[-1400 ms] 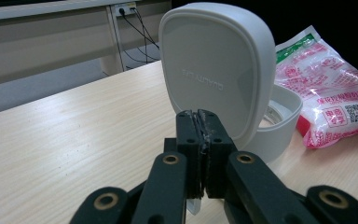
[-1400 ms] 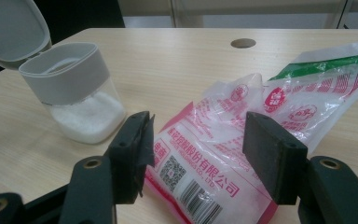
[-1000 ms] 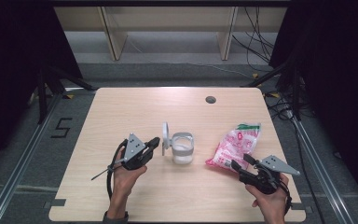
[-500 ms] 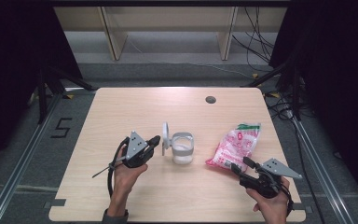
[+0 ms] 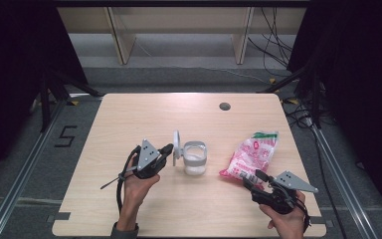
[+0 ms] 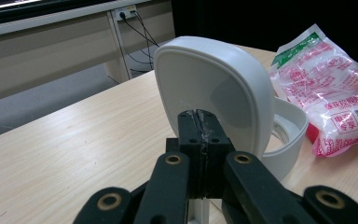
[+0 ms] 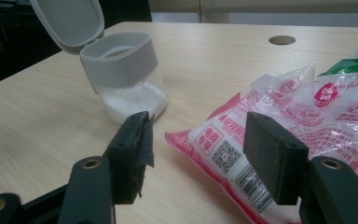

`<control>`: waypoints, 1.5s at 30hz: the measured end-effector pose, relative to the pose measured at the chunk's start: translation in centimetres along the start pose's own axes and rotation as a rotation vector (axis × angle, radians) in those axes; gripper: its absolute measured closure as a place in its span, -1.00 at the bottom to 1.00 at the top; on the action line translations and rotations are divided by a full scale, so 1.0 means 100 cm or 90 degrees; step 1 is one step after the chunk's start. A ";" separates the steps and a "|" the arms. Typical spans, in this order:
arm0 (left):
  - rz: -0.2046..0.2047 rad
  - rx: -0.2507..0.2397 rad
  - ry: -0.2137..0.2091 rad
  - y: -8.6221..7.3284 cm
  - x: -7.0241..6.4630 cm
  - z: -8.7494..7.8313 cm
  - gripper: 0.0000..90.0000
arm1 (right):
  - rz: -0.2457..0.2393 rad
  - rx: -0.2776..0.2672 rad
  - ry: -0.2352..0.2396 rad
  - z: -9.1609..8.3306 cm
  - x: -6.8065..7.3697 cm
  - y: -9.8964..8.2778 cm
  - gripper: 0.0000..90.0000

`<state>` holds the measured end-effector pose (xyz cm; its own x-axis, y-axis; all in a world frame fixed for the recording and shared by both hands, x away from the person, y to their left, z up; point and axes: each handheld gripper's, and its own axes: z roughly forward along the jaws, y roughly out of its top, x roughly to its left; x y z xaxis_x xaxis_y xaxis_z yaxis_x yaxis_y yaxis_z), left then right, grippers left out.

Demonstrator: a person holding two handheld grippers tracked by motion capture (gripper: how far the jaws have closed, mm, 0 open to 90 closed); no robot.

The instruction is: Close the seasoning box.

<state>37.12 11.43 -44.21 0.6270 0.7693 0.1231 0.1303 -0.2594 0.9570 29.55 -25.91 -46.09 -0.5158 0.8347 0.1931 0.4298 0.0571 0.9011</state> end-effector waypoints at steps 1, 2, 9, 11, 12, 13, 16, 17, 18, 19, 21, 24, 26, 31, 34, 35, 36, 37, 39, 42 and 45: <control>0.000 0.008 0.003 0.000 -0.001 -0.001 0.97 | -0.002 0.003 0.005 0.000 0.000 0.000 -0.07; -0.014 0.014 0.004 0.000 -0.003 -0.001 0.97 | 0.003 0.007 0.004 0.000 0.001 0.000 -0.07; -0.009 0.010 0.003 0.005 -0.003 -0.001 0.97 | -0.020 0.004 0.008 0.001 0.001 -0.001 -0.08; 0.006 0.002 0.002 0.006 -0.001 -0.001 0.97 | -0.014 0.004 0.013 0.000 0.001 -0.001 -0.08; -0.009 0.009 0.004 0.006 -0.003 -0.002 0.97 | -0.013 0.003 0.008 -0.001 0.002 -0.001 -0.08; -0.007 0.009 0.004 0.006 -0.003 -0.002 0.97 | -0.011 0.001 0.009 -0.001 0.002 -0.001 -0.08; -0.003 0.010 0.004 0.007 -0.004 -0.002 0.97 | 0.002 0.000 0.009 -0.001 0.004 -0.002 -0.08; -0.002 0.007 0.001 0.007 -0.004 -0.001 0.97 | -0.017 0.003 0.011 -0.001 0.002 -0.002 -0.08; -0.002 0.007 0.001 0.007 -0.004 -0.001 0.97 | -0.017 0.003 0.011 -0.001 0.002 -0.002 -0.08; -0.001 0.004 -0.001 0.007 -0.004 0.000 0.97 | -0.009 0.012 0.001 -0.003 0.003 -0.002 -0.08; 0.001 0.007 0.001 0.007 -0.005 0.000 0.97 | -0.017 0.011 0.006 -0.004 0.002 -0.002 -0.08; 0.002 0.010 0.001 0.008 -0.006 0.000 0.97 | -0.019 0.010 0.012 -0.005 0.001 -0.002 -0.06; 0.000 0.010 0.001 0.007 -0.006 0.000 0.97 | 0.000 0.014 0.010 -0.006 0.003 -0.003 -0.06; 0.000 0.010 -0.002 0.008 -0.007 0.002 0.97 | -0.025 0.002 0.006 -0.004 0.001 -0.004 -0.07; 0.002 0.007 -0.010 0.009 -0.008 0.003 0.97 | -0.029 0.004 0.001 -0.003 0.002 -0.004 -0.07; -0.005 0.007 -0.018 0.009 -0.010 0.007 0.97 | -0.021 0.006 0.006 -0.003 0.003 -0.004 -0.07; 0.007 0.002 -0.021 0.009 -0.009 0.009 0.97 | -0.022 0.006 0.007 -0.003 0.003 -0.005 -0.07; -0.007 0.010 -0.024 0.008 -0.011 0.010 0.97 | -0.023 0.006 0.008 -0.003 0.003 -0.005 -0.07; -0.007 0.006 -0.031 0.009 -0.014 0.011 0.97 | -0.025 0.014 0.011 -0.003 0.003 -0.005 -0.07; -0.001 0.010 -0.040 0.010 -0.017 0.011 0.94 | -0.016 0.014 0.014 -0.003 0.004 -0.005 -0.07; 0.002 0.002 -0.042 0.010 -0.016 0.008 0.90 | 0.001 0.024 0.014 -0.004 0.008 -0.005 -0.05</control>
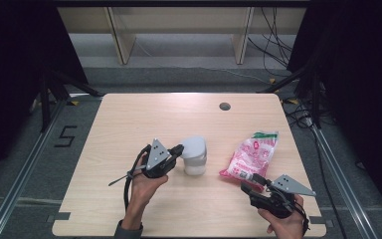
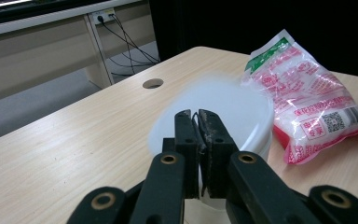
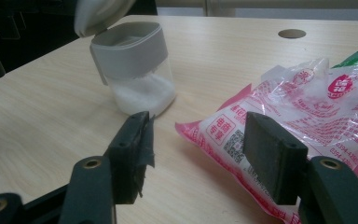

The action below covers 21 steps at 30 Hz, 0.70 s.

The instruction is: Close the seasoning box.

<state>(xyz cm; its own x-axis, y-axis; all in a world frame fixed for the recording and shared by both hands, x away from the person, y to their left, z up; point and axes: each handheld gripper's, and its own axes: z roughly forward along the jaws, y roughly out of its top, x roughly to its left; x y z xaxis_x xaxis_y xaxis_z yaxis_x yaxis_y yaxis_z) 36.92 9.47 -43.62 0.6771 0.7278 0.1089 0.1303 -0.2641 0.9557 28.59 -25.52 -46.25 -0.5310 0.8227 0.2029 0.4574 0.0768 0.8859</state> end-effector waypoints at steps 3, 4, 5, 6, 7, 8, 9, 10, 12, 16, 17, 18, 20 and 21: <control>-0.012 -0.013 -0.007 -0.001 0.003 -0.007 0.72 | -0.003 -0.010 0.004 0.002 0.000 -0.001 -0.05; -0.017 -0.010 -0.030 -0.002 0.003 -0.011 0.63 | -0.002 -0.010 0.004 0.002 0.000 -0.001 -0.06; -0.023 -0.009 -0.030 -0.002 0.002 -0.012 0.55 | -0.002 -0.010 0.003 0.002 0.000 -0.001 -0.06; -0.023 -0.009 -0.030 -0.002 0.002 -0.012 0.47 | -0.002 -0.010 0.003 0.002 0.000 -0.001 -0.06; -0.025 -0.009 -0.035 -0.004 0.000 -0.016 0.40 | -0.024 -0.013 0.002 0.002 -0.002 -0.001 -0.06; -0.025 -0.009 -0.035 -0.004 0.000 -0.016 0.34 | -0.024 -0.013 0.002 0.002 -0.002 -0.001 -0.06; -0.027 -0.010 -0.044 -0.006 -0.002 -0.017 0.34 | -0.021 -0.012 0.001 0.002 -0.002 -0.001 -0.06; -0.024 0.003 -0.048 -0.008 -0.005 -0.020 0.21 | -0.023 -0.012 0.003 0.002 -0.002 -0.001 -0.06; -0.024 0.004 -0.054 -0.009 -0.008 -0.020 0.13 | -0.021 -0.010 0.010 0.002 -0.001 -0.001 -0.06; -0.028 0.020 -0.066 -0.016 -0.018 -0.024 -0.04 | -0.021 -0.009 0.013 0.001 0.000 -0.001 -0.07; -0.028 0.020 -0.066 -0.016 -0.018 -0.024 -0.06 | -0.021 -0.009 0.013 0.001 0.000 -0.001 -0.07; -0.029 0.021 -0.065 -0.018 -0.019 -0.025 -0.09 | -0.031 -0.001 0.003 0.001 -0.001 -0.001 -0.07; -0.033 0.021 -0.064 -0.020 -0.020 -0.026 -0.14 | -0.017 0.002 0.014 0.002 0.000 -0.002 -0.07; -0.032 0.022 -0.063 -0.021 -0.021 -0.026 -0.14 | -0.017 0.002 0.014 0.002 0.000 -0.002 -0.07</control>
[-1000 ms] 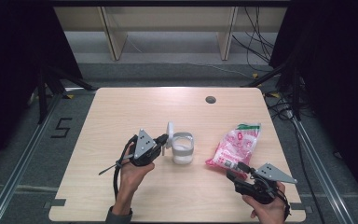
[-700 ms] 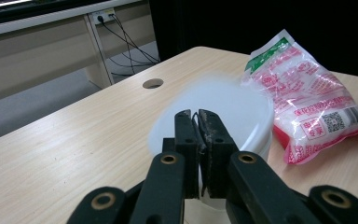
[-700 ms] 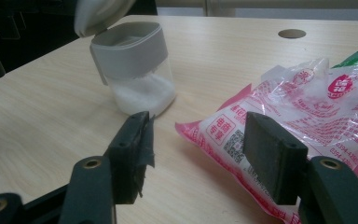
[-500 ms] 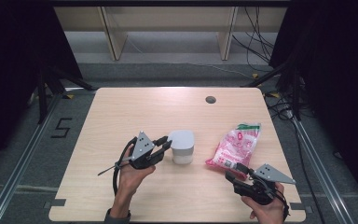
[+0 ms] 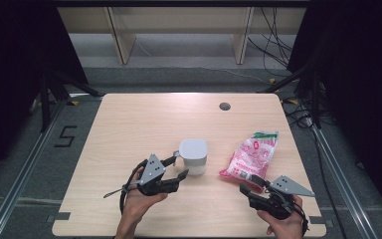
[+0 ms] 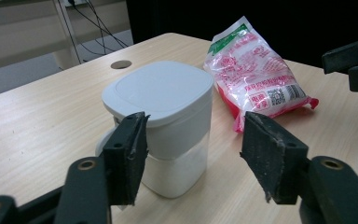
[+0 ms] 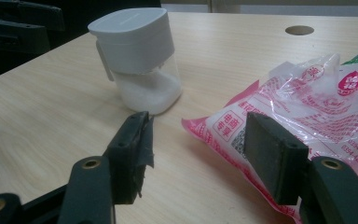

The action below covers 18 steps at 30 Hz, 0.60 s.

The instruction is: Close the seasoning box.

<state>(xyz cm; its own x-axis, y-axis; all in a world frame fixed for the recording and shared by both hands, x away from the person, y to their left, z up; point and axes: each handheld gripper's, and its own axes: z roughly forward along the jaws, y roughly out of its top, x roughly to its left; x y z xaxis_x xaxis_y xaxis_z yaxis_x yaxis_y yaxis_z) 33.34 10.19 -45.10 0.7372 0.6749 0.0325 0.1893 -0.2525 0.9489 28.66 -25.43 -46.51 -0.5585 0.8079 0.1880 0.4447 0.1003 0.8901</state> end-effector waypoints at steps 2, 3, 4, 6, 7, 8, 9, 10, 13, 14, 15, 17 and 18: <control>-0.007 -0.003 0.002 -0.003 -0.004 -0.001 -0.22 | -0.002 -0.006 0.002 0.001 0.000 0.000 -0.07; -0.007 -0.003 0.002 -0.003 -0.004 -0.001 -0.24 | -0.002 -0.006 0.002 0.001 0.000 0.000 -0.07; 0.004 0.000 0.004 -0.007 -0.006 -0.001 -0.24 | -0.015 -0.006 0.004 0.002 0.000 -0.001 -0.08; -0.007 -0.003 -0.004 -0.010 -0.008 0.000 -0.25 | 0.004 0.003 -0.002 0.001 0.002 -0.001 -0.08; -0.008 -0.002 -0.005 -0.012 -0.009 -0.001 -0.26 | -0.010 0.008 0.000 0.000 0.001 -0.001 -0.08; -0.009 0.003 0.002 -0.014 -0.009 -0.002 -0.28 | -0.011 0.007 0.000 0.000 0.001 -0.001 -0.08; -0.009 0.003 0.002 -0.014 -0.009 -0.002 -0.29 | -0.011 0.007 0.000 0.000 0.001 -0.001 -0.08; -0.008 0.003 0.001 -0.015 -0.010 -0.003 -0.29 | -0.003 0.010 -0.002 -0.001 0.002 -0.001 -0.08; -0.013 0.002 -0.003 -0.018 -0.012 -0.002 -0.31 | 0.013 0.016 -0.002 -0.002 0.004 -0.002 -0.09; -0.011 0.000 -0.007 -0.019 -0.012 -0.002 -0.31 | 0.015 0.015 0.001 -0.002 0.004 -0.002 -0.09; -0.015 0.005 -0.001 -0.020 -0.013 -0.002 -0.32 | 0.013 0.003 0.006 0.000 0.004 -0.003 -0.10; -0.016 0.003 -0.003 -0.021 -0.014 -0.002 -0.32 | -0.008 0.011 0.007 0.000 0.002 -0.003 -0.13; -0.017 0.004 -0.003 -0.023 -0.014 -0.001 -0.33 | -0.013 0.012 0.014 0.001 0.002 -0.004 -0.14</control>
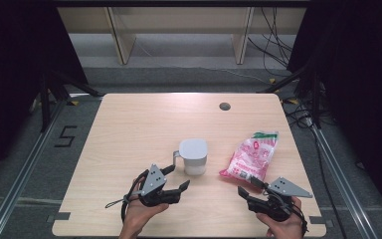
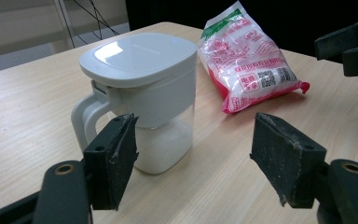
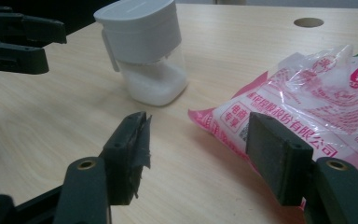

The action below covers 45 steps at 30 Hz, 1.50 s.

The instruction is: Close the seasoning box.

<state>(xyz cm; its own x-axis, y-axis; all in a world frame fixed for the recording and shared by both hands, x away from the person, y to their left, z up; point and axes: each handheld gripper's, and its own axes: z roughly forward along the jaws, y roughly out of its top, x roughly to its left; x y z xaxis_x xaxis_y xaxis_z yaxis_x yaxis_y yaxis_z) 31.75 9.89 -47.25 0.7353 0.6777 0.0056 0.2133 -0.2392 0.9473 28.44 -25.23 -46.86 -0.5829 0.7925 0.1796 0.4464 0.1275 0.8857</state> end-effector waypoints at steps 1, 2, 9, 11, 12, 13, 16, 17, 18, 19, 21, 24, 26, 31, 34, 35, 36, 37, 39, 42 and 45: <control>0.003 -0.003 -0.001 -0.001 -0.001 0.000 -0.33 | 0.013 0.007 0.001 -0.001 0.003 0.000 -0.14; 0.003 -0.003 -0.001 -0.001 -0.001 0.000 -0.33 | 0.013 0.007 0.001 -0.001 0.003 0.000 -0.14; -0.001 -0.002 0.022 -0.011 -0.010 -0.003 -0.36 | -0.027 0.042 0.024 0.002 0.005 -0.007 -0.19; 0.002 -0.002 0.020 -0.013 -0.012 -0.004 -0.37 | -0.021 0.057 0.021 0.001 0.009 -0.009 -0.20; 0.007 0.000 0.020 -0.014 -0.013 -0.004 -0.37 | -0.049 0.050 0.019 0.002 0.006 -0.009 -0.20; 0.004 -0.001 0.017 -0.015 -0.015 -0.003 -0.37 | -0.026 0.069 0.025 0.000 0.009 -0.010 -0.20; 0.004 0.005 0.013 -0.019 -0.018 -0.004 -0.38 | -0.028 0.073 0.031 0.001 0.010 -0.012 -0.22; 0.004 0.005 0.013 -0.019 -0.018 -0.004 -0.38 | -0.042 0.081 0.030 0.001 0.007 -0.012 -0.22; -0.002 0.003 0.007 -0.020 -0.019 -0.003 -0.38 | -0.042 0.081 0.030 0.001 0.007 -0.012 -0.22; 0.004 0.011 0.007 -0.021 -0.020 -0.003 -0.40 | -0.029 0.086 0.037 0.001 0.010 -0.015 -0.23; -0.007 0.007 0.000 -0.025 -0.022 -0.002 -0.40 | -0.051 0.090 0.042 0.001 0.008 -0.016 -0.23; -0.009 0.012 0.000 -0.029 -0.025 -0.003 -0.41 | -0.053 0.093 0.036 0.000 0.008 -0.019 -0.25; -0.024 0.003 -0.005 -0.035 -0.028 -0.003 -0.41 | -0.049 0.101 0.027 -0.001 0.009 -0.021 -0.25; -0.031 0.005 -0.019 -0.043 -0.035 -0.007 -0.42 | -0.043 0.129 0.036 -0.005 0.012 -0.026 -0.27; -0.044 0.000 -0.038 -0.046 -0.037 -0.008 -0.42 | -0.075 0.124 0.034 -0.004 0.009 -0.030 -0.28; -0.039 0.004 -0.027 -0.046 -0.039 -0.008 -0.42 | -0.075 0.124 0.034 -0.004 0.009 -0.030 -0.28; -0.020 0.017 -0.009 -0.046 -0.040 -0.008 -0.42 | -0.053 0.135 0.040 -0.006 0.011 -0.031 -0.28; -0.007 0.031 0.004 -0.046 -0.041 -0.008 -0.43 | -0.076 0.129 0.045 -0.005 0.007 -0.032 -0.29; -0.016 0.030 -0.001 -0.048 -0.041 -0.008 -0.44 | -0.052 0.141 0.030 -0.010 0.007 -0.035 -0.29; -0.009 0.031 0.012 -0.048 -0.043 -0.008 -0.44 | -0.056 0.141 0.039 -0.011 0.005 -0.037 -0.29; -0.012 0.034 0.007 -0.049 -0.044 -0.007 -0.45 | -0.059 0.144 0.040 -0.014 0.006 -0.040 -0.30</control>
<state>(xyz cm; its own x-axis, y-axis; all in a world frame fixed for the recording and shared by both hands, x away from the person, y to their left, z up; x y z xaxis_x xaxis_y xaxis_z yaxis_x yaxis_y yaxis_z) 27.03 8.55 -51.67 0.7236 0.6902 -0.0074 0.2607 -0.2633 0.9288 25.40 -26.07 -49.69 -0.6661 0.7336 0.1345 0.5256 0.3337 0.7826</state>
